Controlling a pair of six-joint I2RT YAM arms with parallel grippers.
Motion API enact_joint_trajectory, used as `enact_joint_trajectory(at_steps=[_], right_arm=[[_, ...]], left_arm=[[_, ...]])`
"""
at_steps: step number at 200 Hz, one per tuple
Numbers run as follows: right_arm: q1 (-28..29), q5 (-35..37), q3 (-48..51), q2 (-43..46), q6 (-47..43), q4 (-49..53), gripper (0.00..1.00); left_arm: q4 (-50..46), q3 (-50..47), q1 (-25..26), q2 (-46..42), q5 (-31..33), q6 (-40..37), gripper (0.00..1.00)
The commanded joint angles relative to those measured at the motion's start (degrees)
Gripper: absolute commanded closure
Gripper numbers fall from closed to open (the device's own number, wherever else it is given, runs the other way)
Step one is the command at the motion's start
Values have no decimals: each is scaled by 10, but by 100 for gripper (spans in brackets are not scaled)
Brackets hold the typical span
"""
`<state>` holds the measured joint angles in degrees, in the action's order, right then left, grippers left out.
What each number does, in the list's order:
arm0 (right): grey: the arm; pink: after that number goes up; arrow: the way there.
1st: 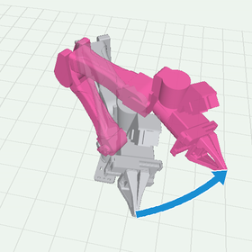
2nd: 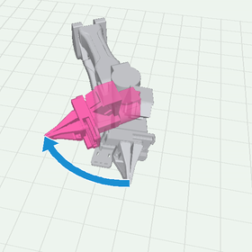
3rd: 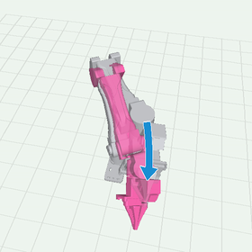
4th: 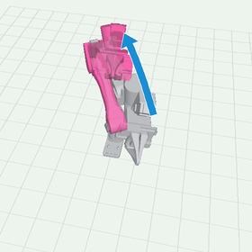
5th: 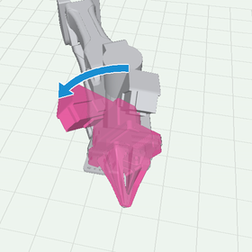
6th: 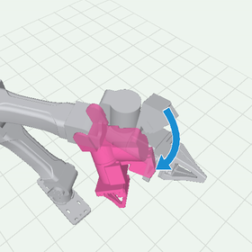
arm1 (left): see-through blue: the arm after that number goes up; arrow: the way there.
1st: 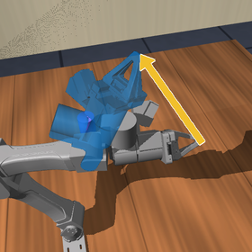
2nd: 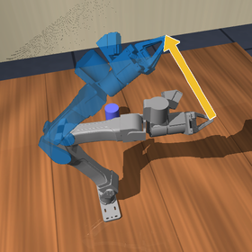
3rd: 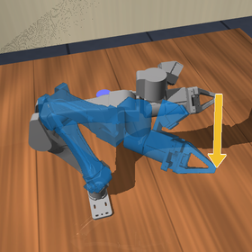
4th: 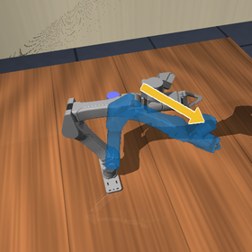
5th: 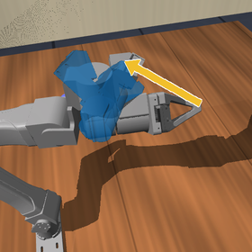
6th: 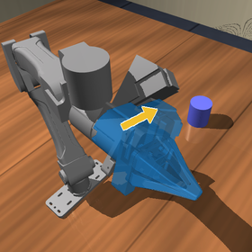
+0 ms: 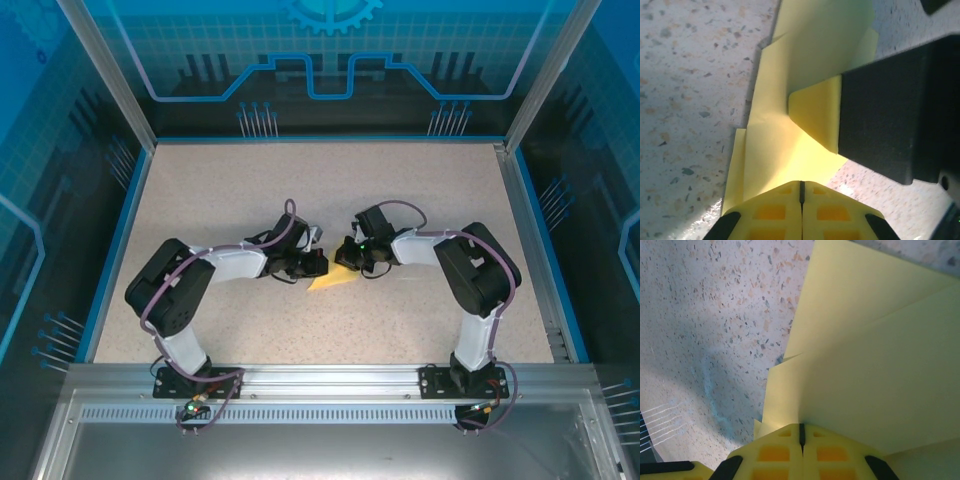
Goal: Fold a paper plane with a square sheet of paper (pick it up from the middle)
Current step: Fourth fold the wing at the center of the table.
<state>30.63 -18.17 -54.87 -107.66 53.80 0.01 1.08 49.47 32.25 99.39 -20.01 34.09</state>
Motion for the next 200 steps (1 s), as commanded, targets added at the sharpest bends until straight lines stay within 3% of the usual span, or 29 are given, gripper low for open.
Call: enact_joint_trajectory(at_steps=[1,118,200], right_arm=[[5,47,9,-33,5,68,100],[5,52,5,-39,9,77,100],[5,60,0,-45,7,95,100]], left_arm=[[-4,1,2,1,-10,115,93],[-24,-5,9,40,10,126,95],[-11,-68,-6,9,22,122,95]])
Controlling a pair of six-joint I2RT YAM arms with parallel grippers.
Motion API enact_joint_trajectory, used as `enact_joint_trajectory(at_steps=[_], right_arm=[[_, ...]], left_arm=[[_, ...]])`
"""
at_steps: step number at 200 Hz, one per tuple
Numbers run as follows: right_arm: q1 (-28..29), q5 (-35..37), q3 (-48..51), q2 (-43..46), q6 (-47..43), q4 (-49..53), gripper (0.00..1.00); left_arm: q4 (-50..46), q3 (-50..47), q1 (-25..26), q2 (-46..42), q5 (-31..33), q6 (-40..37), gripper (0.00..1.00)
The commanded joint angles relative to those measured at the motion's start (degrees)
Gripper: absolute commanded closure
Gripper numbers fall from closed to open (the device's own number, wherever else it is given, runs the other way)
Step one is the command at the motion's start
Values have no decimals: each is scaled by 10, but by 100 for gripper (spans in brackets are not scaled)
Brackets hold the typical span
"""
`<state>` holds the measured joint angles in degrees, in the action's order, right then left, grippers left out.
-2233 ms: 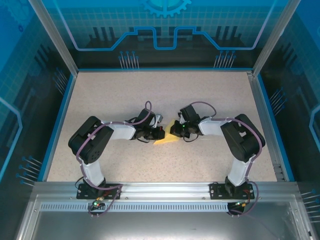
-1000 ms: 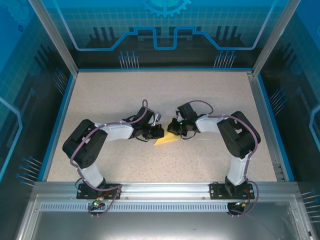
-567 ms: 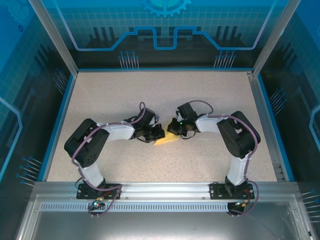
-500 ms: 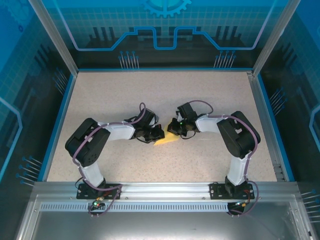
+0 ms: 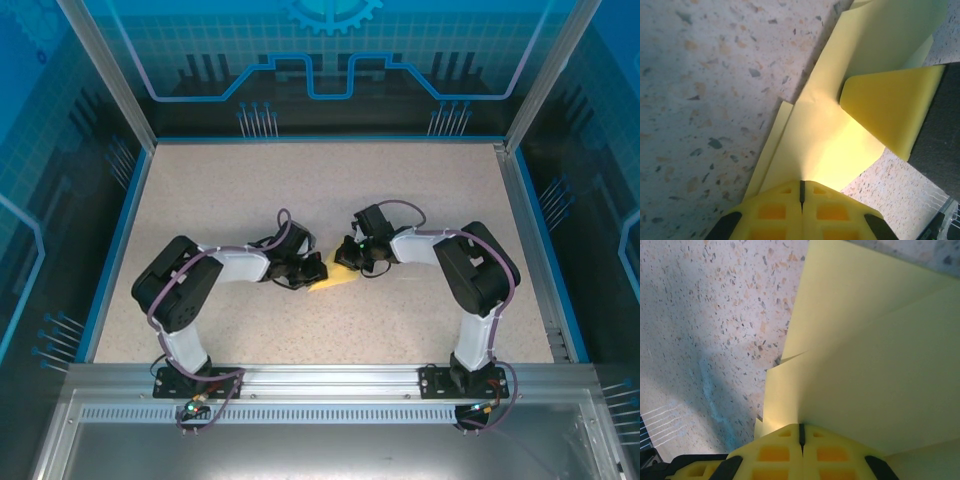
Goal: Fold a paper plane with a square sheet of paper (pick it up from the middle)
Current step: Fourth fold the wing at the center of the table.
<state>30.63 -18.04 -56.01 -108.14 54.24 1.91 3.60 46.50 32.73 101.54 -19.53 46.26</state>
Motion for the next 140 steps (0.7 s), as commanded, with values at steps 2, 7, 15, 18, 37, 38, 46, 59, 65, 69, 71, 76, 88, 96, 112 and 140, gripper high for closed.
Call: enact_joint_trajectory(at_steps=[2,7,15,18,37,38,46,59,65,69,71,76,88,96,112,140], right_arm=[[4,59,11,-40,2,76,100],[5,60,12,-41,1,77,100],[5,62,10,-41,1,81,100],[4,63,9,-42,2,85,100],[5,69,6,-44,-1,95,100],[5,69,6,-44,-2,95,100],[4,71,4,-44,-1,99,100],[5,74,3,-45,-2,102,100],[5,75,2,-45,-2,106,100],[5,76,2,-46,-2,107,100],[5,76,1,-46,-3,107,100],[5,76,0,-46,-2,109,100],[4,77,1,-47,-2,110,100],[4,77,0,-47,0,110,100],[3,78,-1,-48,0,113,100],[2,77,-2,-49,1,114,100]], left_arm=[[-35,-41,-12,-12,16,1,96],[-31,-46,-13,-15,13,1,95],[-27,-53,-16,-18,9,2,96],[-26,-55,-16,-19,8,4,95],[-23,-69,-20,-28,4,5,95],[-22,-70,-21,-29,4,5,95],[-22,-76,-23,-32,1,5,96],[-22,-84,-25,-39,-4,4,95],[-23,-88,-25,-41,-5,2,95],[-25,-90,-26,-41,-6,1,95],[-27,-91,-26,-42,-6,1,95],[-31,-92,-25,-43,-7,-3,95],[-44,-93,-26,-44,-9,-12,95],[-52,-94,-26,-46,-14,-20,95],[-80,-91,-26,-52,-18,-41,95],[-140,-77,-26,-76,-6,-79,95]])
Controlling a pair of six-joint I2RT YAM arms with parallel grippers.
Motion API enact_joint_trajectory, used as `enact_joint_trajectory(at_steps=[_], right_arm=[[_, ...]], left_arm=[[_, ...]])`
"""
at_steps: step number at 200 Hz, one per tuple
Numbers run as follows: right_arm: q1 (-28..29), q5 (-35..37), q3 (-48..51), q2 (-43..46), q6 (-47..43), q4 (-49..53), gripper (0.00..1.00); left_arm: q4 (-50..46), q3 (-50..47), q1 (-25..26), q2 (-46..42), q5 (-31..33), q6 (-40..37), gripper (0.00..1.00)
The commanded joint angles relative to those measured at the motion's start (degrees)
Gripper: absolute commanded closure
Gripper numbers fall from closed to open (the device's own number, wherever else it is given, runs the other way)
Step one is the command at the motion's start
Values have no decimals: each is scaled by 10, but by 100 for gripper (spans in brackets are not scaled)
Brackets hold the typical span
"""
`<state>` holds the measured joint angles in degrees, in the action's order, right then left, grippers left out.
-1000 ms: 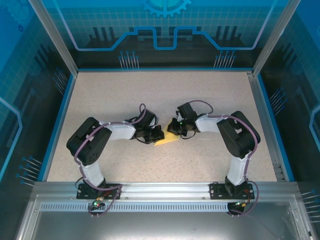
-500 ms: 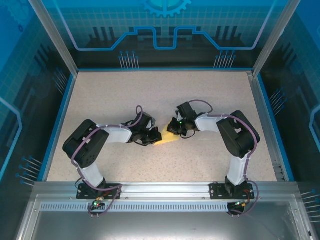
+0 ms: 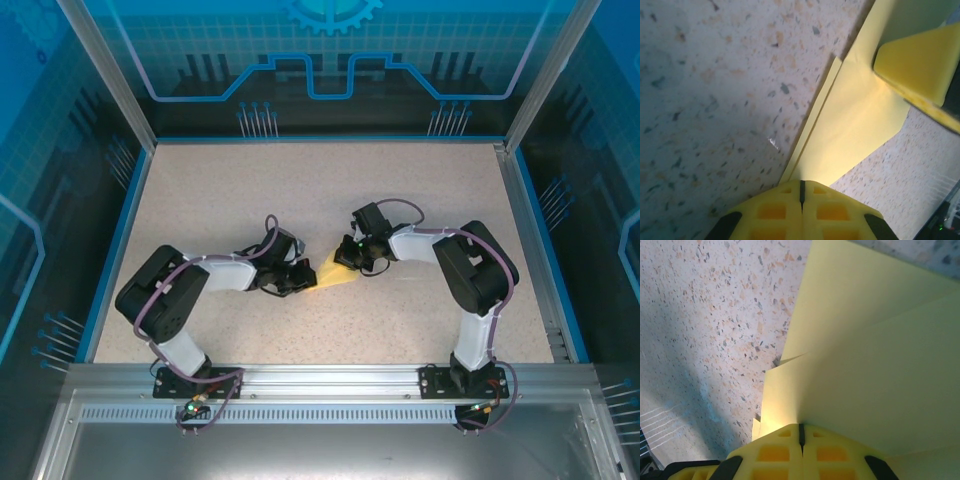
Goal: Fold a paper plane with a square sheet of paper (pick it up from the middle)
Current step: Fourth fold the wing at the center of the table.
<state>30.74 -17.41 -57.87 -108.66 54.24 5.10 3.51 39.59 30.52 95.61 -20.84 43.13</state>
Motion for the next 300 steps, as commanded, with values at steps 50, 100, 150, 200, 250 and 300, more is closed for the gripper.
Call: enact_joint_trajectory(at_steps=[50,100,150,200,250,300], right_arm=[[0,71,14,-45,2,85,100],[0,68,14,-50,3,82,100],[0,65,14,-46,3,80,100],[0,67,14,-42,5,82,100],[-2,71,13,-41,5,91,100],[-2,72,14,-39,4,92,100]], left_arm=[[-160,39,-4,-41,-7,-72,95],[-58,80,-4,-29,-16,-33,95],[-58,92,-4,32,-13,-30,97],[-106,84,-5,58,-4,-50,98],[-149,46,-4,43,-15,-77,99],[-177,19,-6,0,-10,-83,100]])
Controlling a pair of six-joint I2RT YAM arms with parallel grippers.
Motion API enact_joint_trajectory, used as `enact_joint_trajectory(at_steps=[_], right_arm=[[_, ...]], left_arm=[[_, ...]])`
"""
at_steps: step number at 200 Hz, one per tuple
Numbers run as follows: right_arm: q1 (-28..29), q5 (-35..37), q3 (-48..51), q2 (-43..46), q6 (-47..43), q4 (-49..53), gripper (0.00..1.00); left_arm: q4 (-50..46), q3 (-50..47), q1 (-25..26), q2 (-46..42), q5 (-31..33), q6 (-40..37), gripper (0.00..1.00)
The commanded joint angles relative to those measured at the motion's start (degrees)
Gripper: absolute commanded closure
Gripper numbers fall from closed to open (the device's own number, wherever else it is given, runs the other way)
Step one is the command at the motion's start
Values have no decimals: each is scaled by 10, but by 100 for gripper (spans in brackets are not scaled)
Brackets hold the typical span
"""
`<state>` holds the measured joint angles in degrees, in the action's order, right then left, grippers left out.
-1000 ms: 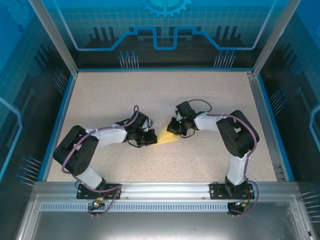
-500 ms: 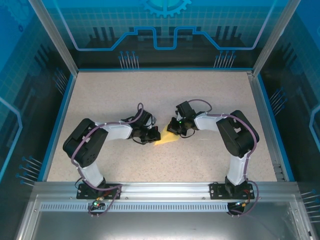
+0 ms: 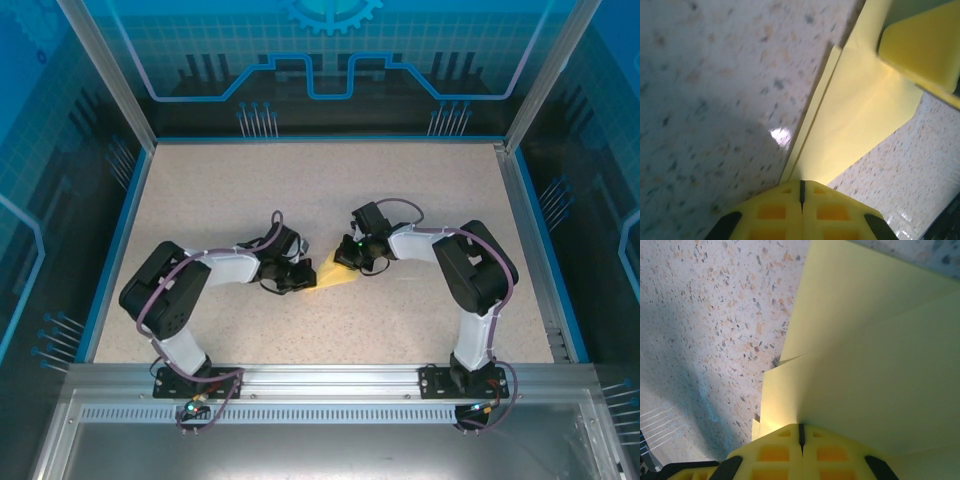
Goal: Fold a paper plane with a square sheet of paper (pick it up from the middle)
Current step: Fourth fold the wing at the center of the table.
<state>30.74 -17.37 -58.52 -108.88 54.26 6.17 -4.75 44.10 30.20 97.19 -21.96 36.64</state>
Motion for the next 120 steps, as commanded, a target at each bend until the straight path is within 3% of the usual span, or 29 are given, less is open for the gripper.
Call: enact_joint_trajectory(at_steps=[1,24,65,120], right_arm=[[-3,71,21,-37,5,81,100],[-2,71,21,-36,2,79,100],[-3,68,14,-33,-3,73,100],[-2,62,9,-34,-5,72,100]], left_arm=[[-95,-26,-3,-17,2,-19,100],[-70,-12,-3,-43,5,-8,100],[70,-20,8,-75,35,48,100],[65,-1,15,-1,35,54,100]])
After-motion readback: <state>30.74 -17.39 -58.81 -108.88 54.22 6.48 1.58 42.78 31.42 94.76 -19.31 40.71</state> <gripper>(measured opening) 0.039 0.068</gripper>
